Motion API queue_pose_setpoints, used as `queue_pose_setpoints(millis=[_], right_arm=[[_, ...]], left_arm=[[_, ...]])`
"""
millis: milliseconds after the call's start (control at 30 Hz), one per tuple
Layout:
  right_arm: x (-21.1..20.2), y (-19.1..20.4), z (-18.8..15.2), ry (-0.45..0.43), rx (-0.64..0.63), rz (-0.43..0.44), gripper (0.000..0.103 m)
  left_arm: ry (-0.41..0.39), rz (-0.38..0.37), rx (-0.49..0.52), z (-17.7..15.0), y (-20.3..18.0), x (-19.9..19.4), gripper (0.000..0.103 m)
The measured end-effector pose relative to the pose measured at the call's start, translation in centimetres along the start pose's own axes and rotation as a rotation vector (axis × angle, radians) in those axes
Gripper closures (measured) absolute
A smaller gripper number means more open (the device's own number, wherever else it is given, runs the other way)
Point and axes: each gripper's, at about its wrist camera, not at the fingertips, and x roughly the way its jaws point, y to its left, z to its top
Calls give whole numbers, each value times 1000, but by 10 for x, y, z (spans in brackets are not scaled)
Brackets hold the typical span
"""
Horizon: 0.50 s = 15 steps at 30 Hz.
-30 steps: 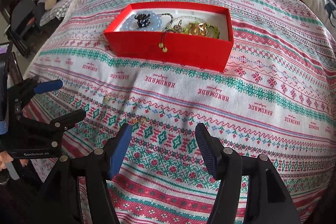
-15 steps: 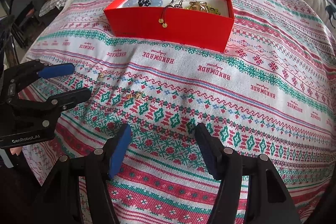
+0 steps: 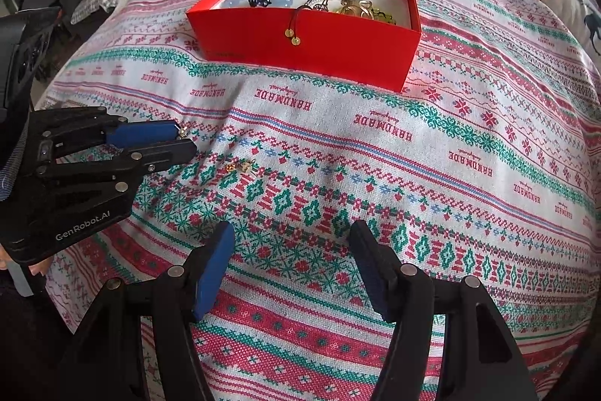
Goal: Organize jewelry
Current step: 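Grasp a gold earring with the left tool while the right tool grasps another earring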
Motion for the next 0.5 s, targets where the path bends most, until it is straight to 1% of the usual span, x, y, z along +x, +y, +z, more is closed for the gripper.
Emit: queue_pose_setpoints(millis=[100, 133, 233, 500], right_arm=[[1, 0, 0, 0, 1, 3, 33], [2, 1, 1, 0, 1, 1, 32], [2, 2, 3, -1, 2, -6, 32], [9, 9, 14, -15, 4, -15, 32]], left_arm=[[2, 22, 6, 1, -2, 1, 95], [5, 28, 8, 2, -1, 0, 101], [10, 18, -9, 5, 2, -3, 101], [-10, 42, -54, 5, 20, -18, 101]])
